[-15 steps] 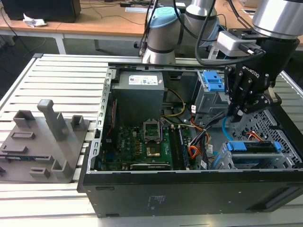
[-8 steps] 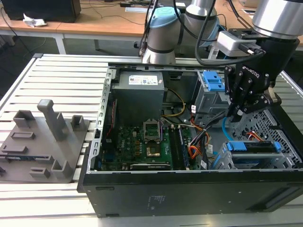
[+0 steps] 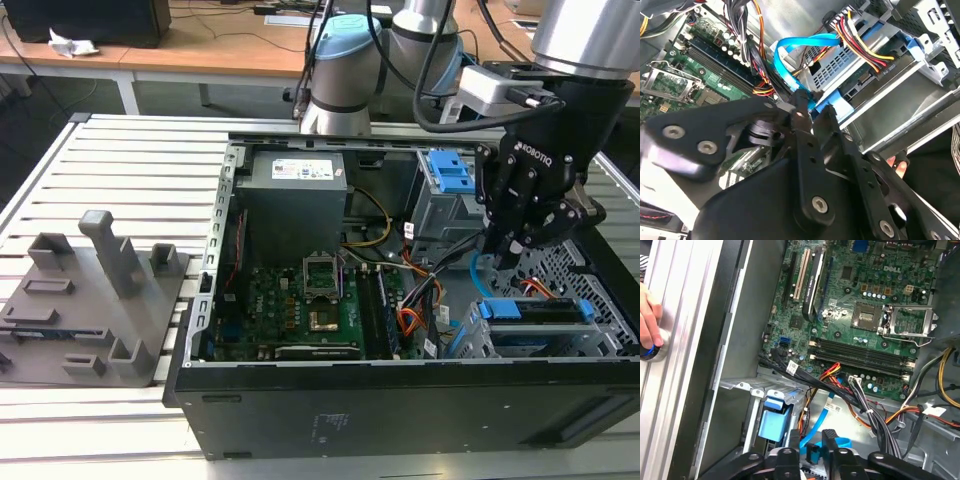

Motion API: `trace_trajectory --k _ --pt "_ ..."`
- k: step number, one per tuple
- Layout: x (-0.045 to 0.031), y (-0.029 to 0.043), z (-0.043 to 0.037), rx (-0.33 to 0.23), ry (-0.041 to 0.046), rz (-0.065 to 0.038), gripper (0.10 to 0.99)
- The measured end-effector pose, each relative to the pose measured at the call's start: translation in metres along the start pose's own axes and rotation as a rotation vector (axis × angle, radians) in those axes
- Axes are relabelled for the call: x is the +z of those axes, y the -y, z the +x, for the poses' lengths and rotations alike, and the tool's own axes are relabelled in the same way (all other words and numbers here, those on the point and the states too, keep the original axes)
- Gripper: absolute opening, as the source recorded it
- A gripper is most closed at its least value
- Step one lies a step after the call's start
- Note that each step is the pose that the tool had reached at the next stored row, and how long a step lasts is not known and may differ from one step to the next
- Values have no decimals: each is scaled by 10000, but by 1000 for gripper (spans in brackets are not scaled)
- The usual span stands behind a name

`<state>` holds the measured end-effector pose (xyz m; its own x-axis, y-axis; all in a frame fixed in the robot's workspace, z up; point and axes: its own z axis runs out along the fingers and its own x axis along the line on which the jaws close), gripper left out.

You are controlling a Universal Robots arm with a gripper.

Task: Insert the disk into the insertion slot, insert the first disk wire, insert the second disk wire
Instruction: 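Insert the second disk wire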

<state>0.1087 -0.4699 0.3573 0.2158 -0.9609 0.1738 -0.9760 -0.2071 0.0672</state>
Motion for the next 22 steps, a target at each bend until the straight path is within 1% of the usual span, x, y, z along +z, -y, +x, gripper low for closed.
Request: trace_trajectory --k 1,2,6,7,8,9,10,11,12,13,14,15,16,18,22 --pt "1 0 0 0 1 0 263" --pt "1 0 0 0 0 0 161" --pt "1 0 2 0 0 0 161" --pt "8 -9 35 1 3 0 161" --pt "19 -21 93 0 45 10 161" --pt "30 -28 132 -8 267 60 161" --pt "35 -33 154 -16 552 122 161" --pt "39 -38 175 -28 931 206 161" --pt "46 -44 204 -40 1356 299 161" --pt "59 -54 250 -33 1546 341 161" --pt "77 -59 275 66 1549 331 161" --pt "88 -58 276 317 1520 304 161" --pt "93 -58 275 598 1511 271 161" --pt "96 -58 275 1095 1518 217 161" --pt "100 -58 274 1739 1540 149 161"
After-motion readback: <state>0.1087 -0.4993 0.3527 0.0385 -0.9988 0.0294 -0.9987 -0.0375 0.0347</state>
